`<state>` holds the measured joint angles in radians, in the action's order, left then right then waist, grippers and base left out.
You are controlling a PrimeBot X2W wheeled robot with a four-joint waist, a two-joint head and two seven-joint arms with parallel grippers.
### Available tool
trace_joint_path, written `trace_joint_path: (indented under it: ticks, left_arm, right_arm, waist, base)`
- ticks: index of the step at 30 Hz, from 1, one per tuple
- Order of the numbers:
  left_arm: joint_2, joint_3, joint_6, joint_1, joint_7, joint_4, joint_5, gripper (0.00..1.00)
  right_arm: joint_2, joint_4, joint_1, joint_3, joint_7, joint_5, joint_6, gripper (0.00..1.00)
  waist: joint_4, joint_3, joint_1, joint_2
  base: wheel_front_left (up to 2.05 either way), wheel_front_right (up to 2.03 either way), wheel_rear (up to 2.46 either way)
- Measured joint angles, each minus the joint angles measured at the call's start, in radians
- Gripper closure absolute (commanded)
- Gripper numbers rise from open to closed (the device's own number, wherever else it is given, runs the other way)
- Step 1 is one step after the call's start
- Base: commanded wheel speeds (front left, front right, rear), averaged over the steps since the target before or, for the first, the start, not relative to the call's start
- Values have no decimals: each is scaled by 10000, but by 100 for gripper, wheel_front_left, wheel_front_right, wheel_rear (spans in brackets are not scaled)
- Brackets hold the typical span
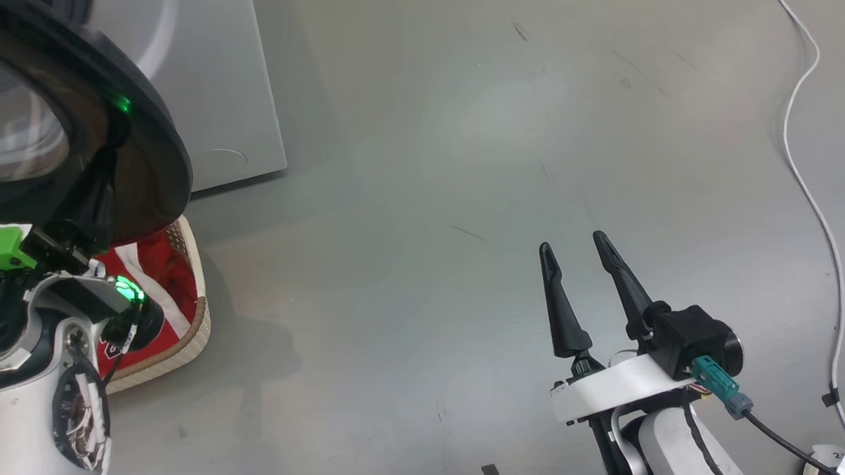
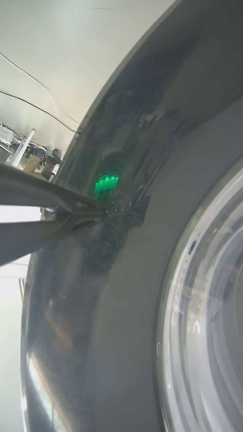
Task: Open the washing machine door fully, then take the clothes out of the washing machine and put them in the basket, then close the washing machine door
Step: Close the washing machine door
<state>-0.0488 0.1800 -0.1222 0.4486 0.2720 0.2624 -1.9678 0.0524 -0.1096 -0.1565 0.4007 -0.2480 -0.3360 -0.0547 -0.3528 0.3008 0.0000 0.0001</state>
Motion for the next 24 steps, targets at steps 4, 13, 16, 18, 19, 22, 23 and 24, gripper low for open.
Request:
trace_joint_path:
  ticks: [4,13,16,18,19,22,23,24]
  left_arm:
    - [27,-153,322,-17,132,236,109,100]
    - [-387,-1687,1313,-1236,848,382,1837,100]
    - [-938,-2236,1854,-1588,826,399,3033,100]
    - [-1262,-2527,2209,-1750,644,391,3854,100]
    - [-1406,-2671,2303,-1819,531,372,4263,100]
    - [-1766,-3005,2380,-1976,59,290,5461,100]
    - [-1870,-3118,2422,-2020,-113,230,5845,100]
    - [-1939,-3185,2422,-2057,-297,173,6146,100]
  right_arm:
    - [-6,-4,-4,-100,0,2,0,0]
    - [-12,-178,-2,-481,-44,73,4,0]
    - [-4,-245,4,-631,-44,142,10,0]
    - [38,-280,16,-706,-46,146,19,0]
    - [65,-299,19,-736,-46,151,23,0]
    - [130,-351,57,-840,-46,211,96,0]
    - [148,-364,81,-878,-46,219,113,0]
    - [163,-374,110,-909,-46,219,123,0]
  waist:
    - [205,-123,0,0]
    - [798,-571,0,0]
    - [1082,-750,0,0]
    - [1293,-873,0,0]
    - [1401,-934,0,0]
    - [1752,-1123,0,0]
    - [1872,-1184,0,0]
    - [1993,-1245,0,0]
  base:
    - [0,0,0]
    - [0,0,0]
    - [0,0,0]
    - [0,0,0]
    - [0,0,0]
    - [0,0,0]
    - [0,0,0]
    - [0,0,0]
